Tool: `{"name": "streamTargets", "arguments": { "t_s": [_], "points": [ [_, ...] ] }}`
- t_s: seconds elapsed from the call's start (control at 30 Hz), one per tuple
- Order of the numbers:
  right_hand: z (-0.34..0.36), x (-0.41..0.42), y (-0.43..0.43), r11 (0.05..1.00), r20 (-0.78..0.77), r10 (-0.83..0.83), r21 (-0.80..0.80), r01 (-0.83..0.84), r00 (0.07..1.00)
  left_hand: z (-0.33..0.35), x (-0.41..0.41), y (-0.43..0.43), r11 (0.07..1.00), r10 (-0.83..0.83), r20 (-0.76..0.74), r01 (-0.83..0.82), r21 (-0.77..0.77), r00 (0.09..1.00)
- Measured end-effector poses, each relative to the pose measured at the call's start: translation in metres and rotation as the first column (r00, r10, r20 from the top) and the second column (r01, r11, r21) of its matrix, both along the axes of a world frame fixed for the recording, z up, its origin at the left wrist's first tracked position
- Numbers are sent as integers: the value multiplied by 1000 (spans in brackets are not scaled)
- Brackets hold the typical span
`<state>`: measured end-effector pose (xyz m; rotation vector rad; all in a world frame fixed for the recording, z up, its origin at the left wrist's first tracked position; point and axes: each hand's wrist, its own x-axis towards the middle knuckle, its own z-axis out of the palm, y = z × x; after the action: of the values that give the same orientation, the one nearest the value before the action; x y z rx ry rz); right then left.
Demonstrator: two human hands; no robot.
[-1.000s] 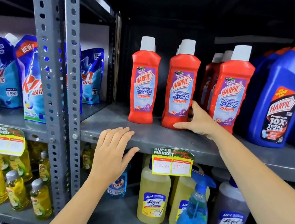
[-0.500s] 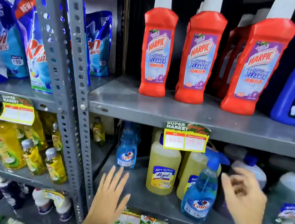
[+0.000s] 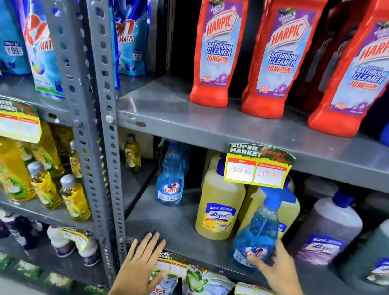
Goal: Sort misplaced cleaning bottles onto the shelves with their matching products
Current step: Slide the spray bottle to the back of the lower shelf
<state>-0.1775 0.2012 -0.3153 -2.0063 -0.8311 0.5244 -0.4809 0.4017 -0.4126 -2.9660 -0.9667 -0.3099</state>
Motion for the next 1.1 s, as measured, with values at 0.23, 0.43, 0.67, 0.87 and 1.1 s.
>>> {"name": "streamTargets", "arguments": {
  "t_s": [0.23,0.43,0.67,0.87,1.1],
  "points": [
    [-8,-50,51,993,79,111,18,-113,991,-2,0,0,998,-4,-37,2,-59,999],
    [-9,-98,99,984,139,176,3,-179,974,-8,0,-1,997,-13,-33,10,-74,999],
    [-7,-133,148,993,201,104,39,-114,974,-14,-2,1,998,-15,-15,14,-62,1000],
    [0,-132,184,984,169,174,-1,-177,970,-12,-2,1,999,-7,-14,7,-34,1000],
    [-1,-130,200,966,117,258,-42,-254,959,-12,-3,1,1000,-5,-3,5,-19,1000]
  ]
}}
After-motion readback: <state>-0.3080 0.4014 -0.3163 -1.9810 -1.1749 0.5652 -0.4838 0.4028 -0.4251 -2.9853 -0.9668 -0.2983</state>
